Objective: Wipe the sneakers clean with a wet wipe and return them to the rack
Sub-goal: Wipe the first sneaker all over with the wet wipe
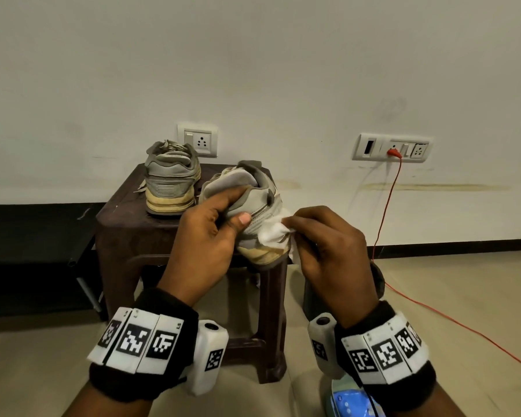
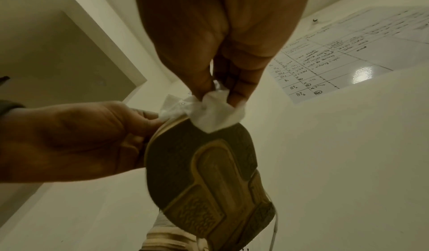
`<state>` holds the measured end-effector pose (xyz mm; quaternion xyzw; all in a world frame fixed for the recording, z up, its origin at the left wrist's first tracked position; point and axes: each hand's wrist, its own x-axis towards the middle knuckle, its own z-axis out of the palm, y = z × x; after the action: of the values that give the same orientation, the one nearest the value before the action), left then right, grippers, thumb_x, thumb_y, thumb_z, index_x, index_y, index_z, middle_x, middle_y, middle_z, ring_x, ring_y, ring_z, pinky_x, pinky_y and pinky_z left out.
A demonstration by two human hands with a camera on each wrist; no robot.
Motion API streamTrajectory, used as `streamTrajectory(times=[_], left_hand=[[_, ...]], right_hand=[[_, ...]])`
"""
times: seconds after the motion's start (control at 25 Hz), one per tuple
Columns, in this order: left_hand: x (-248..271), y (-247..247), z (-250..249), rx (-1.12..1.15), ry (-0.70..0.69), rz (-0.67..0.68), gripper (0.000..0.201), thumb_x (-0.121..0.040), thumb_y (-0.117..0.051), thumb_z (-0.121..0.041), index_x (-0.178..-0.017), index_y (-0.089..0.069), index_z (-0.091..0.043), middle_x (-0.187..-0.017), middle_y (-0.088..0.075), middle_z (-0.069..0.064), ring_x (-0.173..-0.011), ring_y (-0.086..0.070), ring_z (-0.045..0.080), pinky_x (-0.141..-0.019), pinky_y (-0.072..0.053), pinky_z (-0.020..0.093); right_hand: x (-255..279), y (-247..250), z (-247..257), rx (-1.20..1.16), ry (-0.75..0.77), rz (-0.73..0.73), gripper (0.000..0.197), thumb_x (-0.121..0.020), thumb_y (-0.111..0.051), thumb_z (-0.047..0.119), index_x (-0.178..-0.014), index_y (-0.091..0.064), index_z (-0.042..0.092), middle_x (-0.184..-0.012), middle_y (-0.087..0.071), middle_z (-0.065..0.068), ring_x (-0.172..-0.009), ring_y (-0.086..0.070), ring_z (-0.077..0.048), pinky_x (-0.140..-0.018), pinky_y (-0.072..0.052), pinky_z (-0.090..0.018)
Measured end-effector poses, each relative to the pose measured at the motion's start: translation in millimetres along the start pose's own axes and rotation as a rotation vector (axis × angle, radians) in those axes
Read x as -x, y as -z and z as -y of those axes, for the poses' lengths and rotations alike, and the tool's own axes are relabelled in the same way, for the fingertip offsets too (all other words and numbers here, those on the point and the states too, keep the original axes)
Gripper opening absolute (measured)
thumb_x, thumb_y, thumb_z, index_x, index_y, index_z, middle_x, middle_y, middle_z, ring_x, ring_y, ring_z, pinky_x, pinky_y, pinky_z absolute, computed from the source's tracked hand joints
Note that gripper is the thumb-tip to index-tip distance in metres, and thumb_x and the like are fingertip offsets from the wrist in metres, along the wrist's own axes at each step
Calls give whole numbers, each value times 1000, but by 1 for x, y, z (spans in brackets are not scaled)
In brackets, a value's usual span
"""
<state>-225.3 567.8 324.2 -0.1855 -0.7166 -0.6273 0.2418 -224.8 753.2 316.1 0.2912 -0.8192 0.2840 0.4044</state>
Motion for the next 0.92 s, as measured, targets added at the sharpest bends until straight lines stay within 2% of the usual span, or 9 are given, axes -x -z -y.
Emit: streamTrajectory(times=[0.2,0.28,0.4,0.52,0.68,0.76,0.84,0.92], left_hand=[[-1,-12,1,-63,15,-10,42,-89,-60,0,-128,-60,-15,-127,-63,-1,-120,-56,6,-99,-46,18],[-3,-15,1,-42,28,3,43,-89,-61,-2,-129,-59,-17,-129,-61,-1,-122,-54,6,-100,-45,16],[-2,-23,2,-8,61,46,46,-88,-63,-4,-128,-55,-26,-129,-61,-4,-120,-55,3,-95,-46,12],[-1,-30,3,-28,39,45,47,-87,-64,-4,-129,-55,-24,-128,-61,-7,-118,-55,-1,-95,-46,13],[-5,-29,7,-38,3,14,43,-89,-62,-4,-129,-58,-20,-131,-60,-6,-123,-52,1,-99,-45,16],[-6,-30,8,-32,5,29,44,-90,-61,-3,-130,-58,-20,-132,-60,-4,-124,-53,4,-101,-46,21],[-7,-32,8,-13,15,38,44,-89,-61,-2,-129,-58,-21,-131,-61,-4,-123,-53,4,-101,-47,21],[-9,-34,8,3,27,37,44,-87,-65,-6,-127,-59,-24,-128,-63,-5,-120,-56,2,-98,-48,20]], right_hand=[[14,-1,4,63,122,29,27,-88,-52,16,-103,-70,3,-99,-65,-11,-91,-60,-21,-76,-53,-30],[11,-1,1,86,73,-18,26,-88,-53,16,-103,-70,3,-99,-66,-11,-90,-61,-20,-78,-53,-27],[1,-1,-12,24,-118,-97,21,-86,-61,7,-104,-70,6,-98,-69,-8,-87,-64,-16,-78,-52,-22],[-3,0,-17,-35,-229,-127,23,-83,-65,-2,-103,-71,9,-97,-71,-4,-85,-65,-11,-78,-54,-23],[-1,2,-1,-47,-125,-94,22,-82,-67,-2,-101,-70,7,-96,-71,-4,-86,-64,-8,-80,-51,-13],[4,-1,9,3,-69,-56,21,-81,-67,1,-101,-70,6,-97,-70,-5,-87,-64,-10,-80,-51,-15],[2,-3,7,51,-76,-69,20,-81,-68,2,-101,-70,6,-96,-69,-6,-85,-63,-12,-77,-51,-16],[-3,-2,-8,68,-152,-123,19,-83,-68,3,-100,-71,7,-94,-69,-5,-81,-64,-12,-74,-50,-14]])
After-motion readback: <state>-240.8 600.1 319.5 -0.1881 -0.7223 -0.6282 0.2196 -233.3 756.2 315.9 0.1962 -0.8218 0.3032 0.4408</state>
